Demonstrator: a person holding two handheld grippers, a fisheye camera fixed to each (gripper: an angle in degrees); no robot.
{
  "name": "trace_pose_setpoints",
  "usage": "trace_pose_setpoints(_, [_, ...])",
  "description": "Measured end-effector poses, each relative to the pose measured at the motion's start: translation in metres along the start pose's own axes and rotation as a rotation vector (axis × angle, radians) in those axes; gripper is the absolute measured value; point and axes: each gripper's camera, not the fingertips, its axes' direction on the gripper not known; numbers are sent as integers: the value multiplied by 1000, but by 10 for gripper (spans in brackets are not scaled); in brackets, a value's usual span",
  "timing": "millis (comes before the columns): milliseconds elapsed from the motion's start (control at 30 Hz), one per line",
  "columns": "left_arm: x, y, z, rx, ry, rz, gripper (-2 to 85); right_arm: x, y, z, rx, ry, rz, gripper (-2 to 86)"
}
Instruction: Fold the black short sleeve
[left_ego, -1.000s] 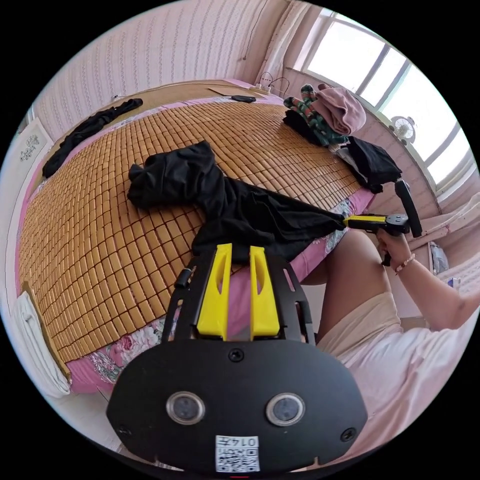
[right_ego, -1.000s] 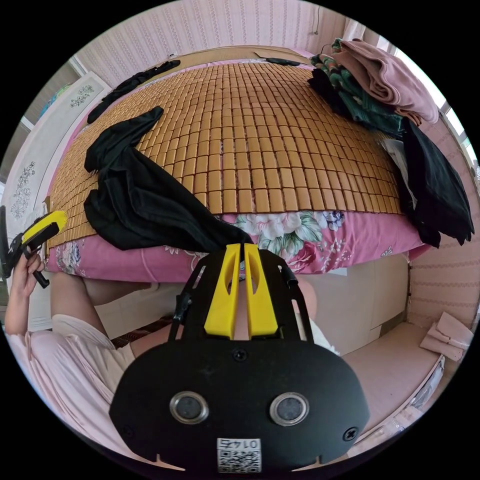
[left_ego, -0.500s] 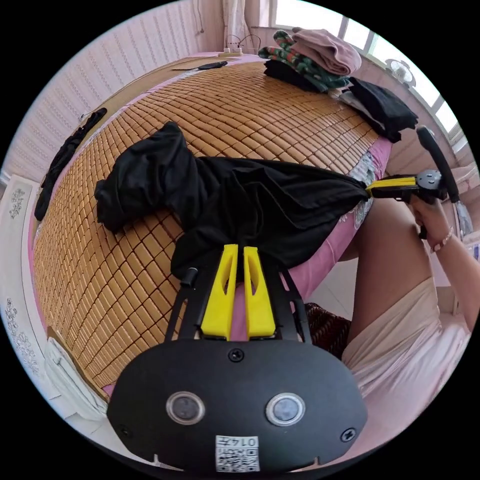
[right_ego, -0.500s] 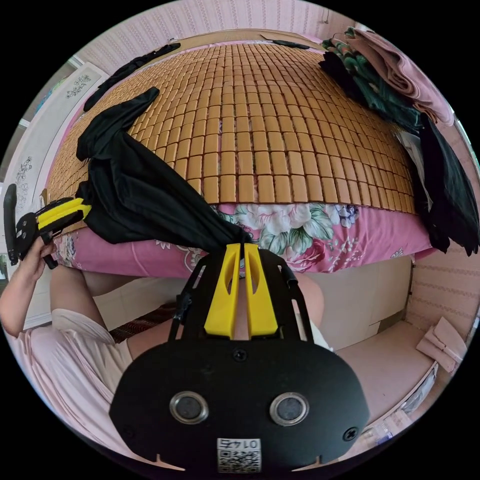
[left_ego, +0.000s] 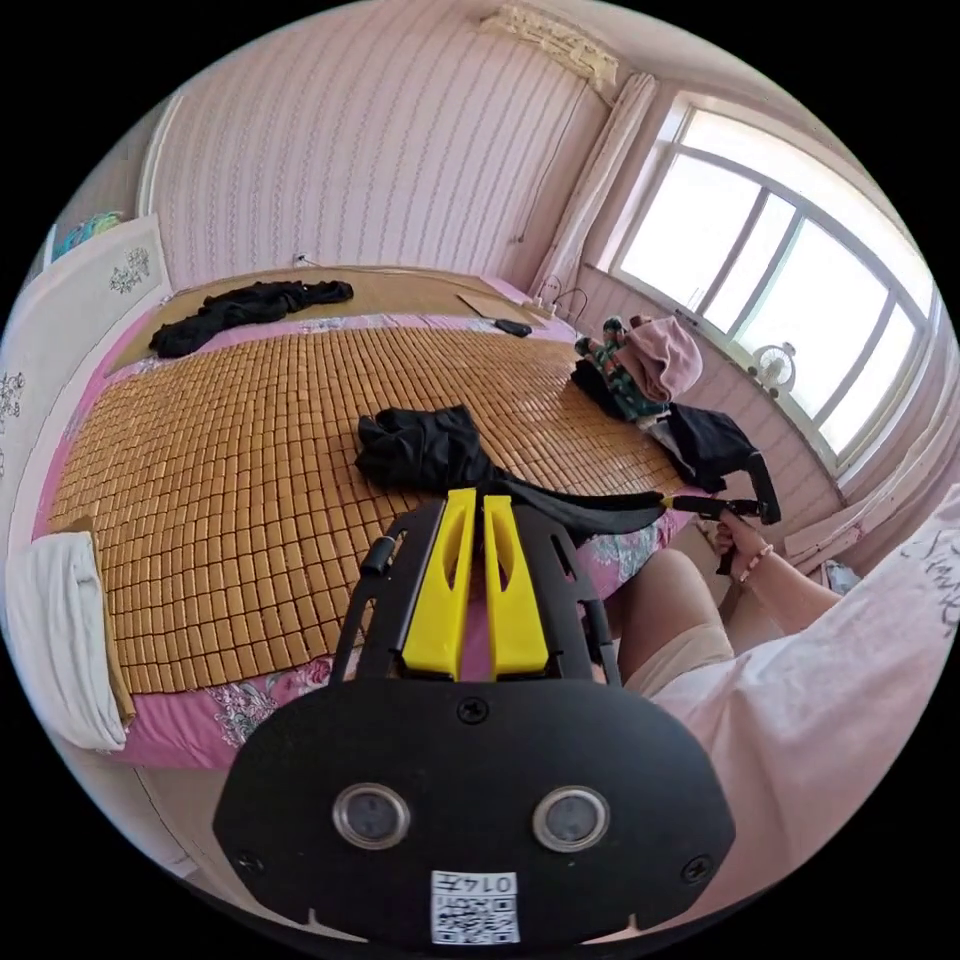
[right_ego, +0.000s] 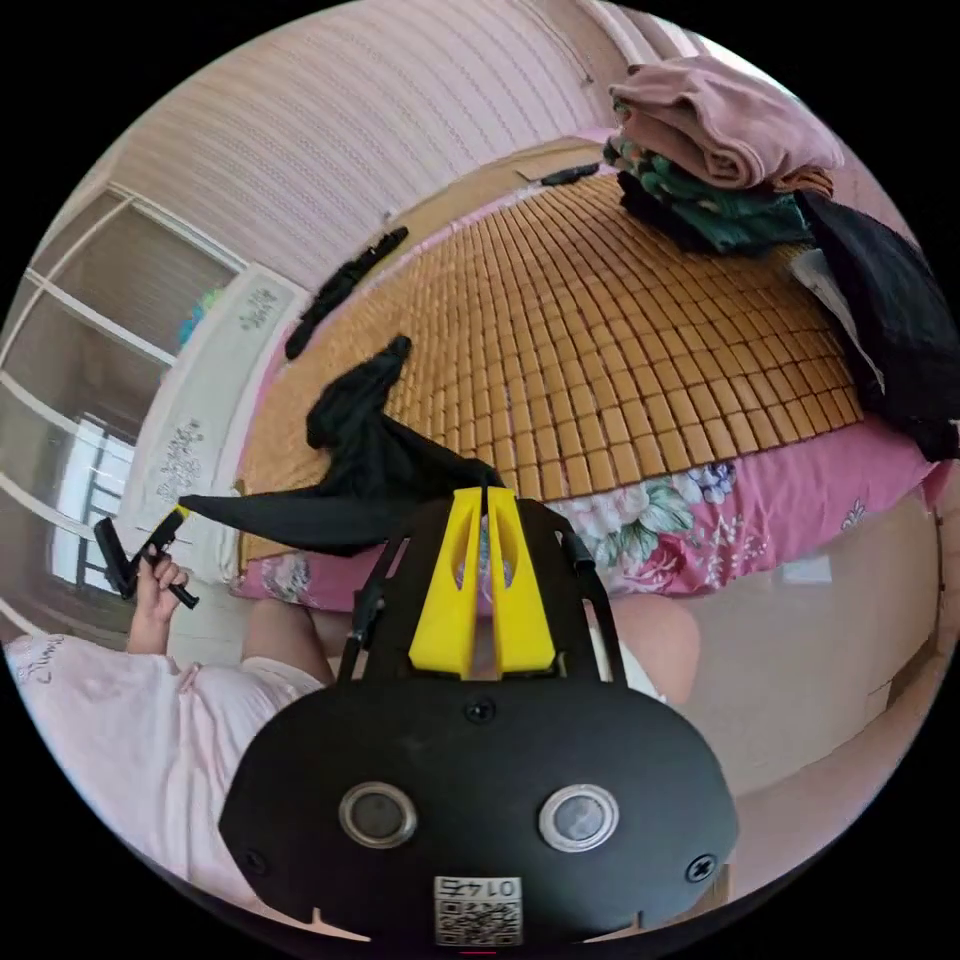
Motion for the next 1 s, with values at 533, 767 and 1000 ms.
trace_pose_setpoints(533, [38,-50,-426,776,-27,294,-10,-280,-6,-335,725,-261,-784,1])
trace_pose_setpoints(767, [40,-15,-496,833,-19,329,-10,-315,48,-385,707,-326,-885,0])
trace_pose_setpoints(1000, [52,0,-563,901,-22,413,-10,-356,76,-439,763,-341,-999,0])
